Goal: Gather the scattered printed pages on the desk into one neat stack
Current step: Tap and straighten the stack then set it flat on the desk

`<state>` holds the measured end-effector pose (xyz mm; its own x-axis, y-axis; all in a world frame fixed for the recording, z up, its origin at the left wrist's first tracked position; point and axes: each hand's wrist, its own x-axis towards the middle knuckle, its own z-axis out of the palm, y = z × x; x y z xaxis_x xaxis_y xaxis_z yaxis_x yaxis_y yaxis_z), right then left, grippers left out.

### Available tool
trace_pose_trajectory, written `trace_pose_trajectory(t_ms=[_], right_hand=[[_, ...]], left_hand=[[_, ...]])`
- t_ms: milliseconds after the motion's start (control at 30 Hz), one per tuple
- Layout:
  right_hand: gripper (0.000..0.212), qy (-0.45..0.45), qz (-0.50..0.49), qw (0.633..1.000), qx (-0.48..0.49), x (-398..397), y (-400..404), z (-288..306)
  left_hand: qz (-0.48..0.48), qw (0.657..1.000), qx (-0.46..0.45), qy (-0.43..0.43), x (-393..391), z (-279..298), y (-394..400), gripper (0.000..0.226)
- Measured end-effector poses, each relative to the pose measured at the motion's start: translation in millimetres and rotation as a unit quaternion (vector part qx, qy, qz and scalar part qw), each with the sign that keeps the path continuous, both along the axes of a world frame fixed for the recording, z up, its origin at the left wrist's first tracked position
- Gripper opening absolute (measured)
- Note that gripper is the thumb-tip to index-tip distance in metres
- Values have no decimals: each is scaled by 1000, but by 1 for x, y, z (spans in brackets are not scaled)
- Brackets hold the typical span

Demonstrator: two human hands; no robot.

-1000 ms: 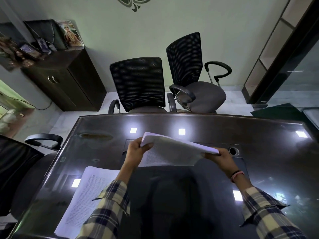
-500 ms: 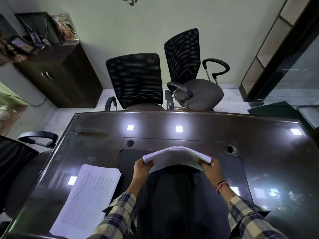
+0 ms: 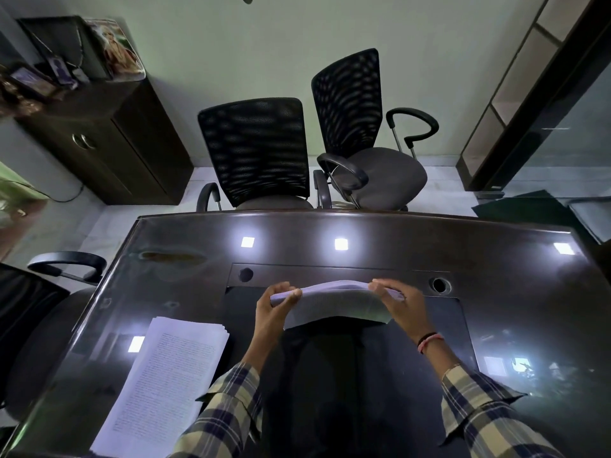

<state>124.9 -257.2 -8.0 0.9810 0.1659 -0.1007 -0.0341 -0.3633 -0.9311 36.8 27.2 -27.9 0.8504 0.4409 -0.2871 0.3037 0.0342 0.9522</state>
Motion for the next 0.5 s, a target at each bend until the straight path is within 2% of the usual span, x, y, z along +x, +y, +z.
trace_pose_trajectory(t_ms=[67, 133, 200, 300, 400, 467, 500], right_hand=[[43, -29, 100, 984, -144, 13, -2, 1], [58, -100, 189, 929, -301, 28, 2, 3], [51, -118, 241, 879, -395, 34, 16, 15], [31, -95, 292, 849, -431, 35, 43, 29], [30, -98, 348, 844, -397, 32, 69, 31], [32, -105, 347, 855, -371, 32, 74, 29], [30, -108, 332, 872, -342, 32, 72, 30]], left_hand=[[-31, 998, 45, 23, -2, -6, 7, 42], [-38, 992, 110, 45, -3, -12, 12, 25], [-34, 989, 137, 50, -3, -12, 12, 25], [-28, 988, 148, 37, 2, -7, 8, 27], [-58, 983, 177, -3, 10, 2, 0, 20], [-66, 981, 181, -37, 17, 14, -4, 15], [-53, 983, 171, -50, 20, 21, -4, 13]])
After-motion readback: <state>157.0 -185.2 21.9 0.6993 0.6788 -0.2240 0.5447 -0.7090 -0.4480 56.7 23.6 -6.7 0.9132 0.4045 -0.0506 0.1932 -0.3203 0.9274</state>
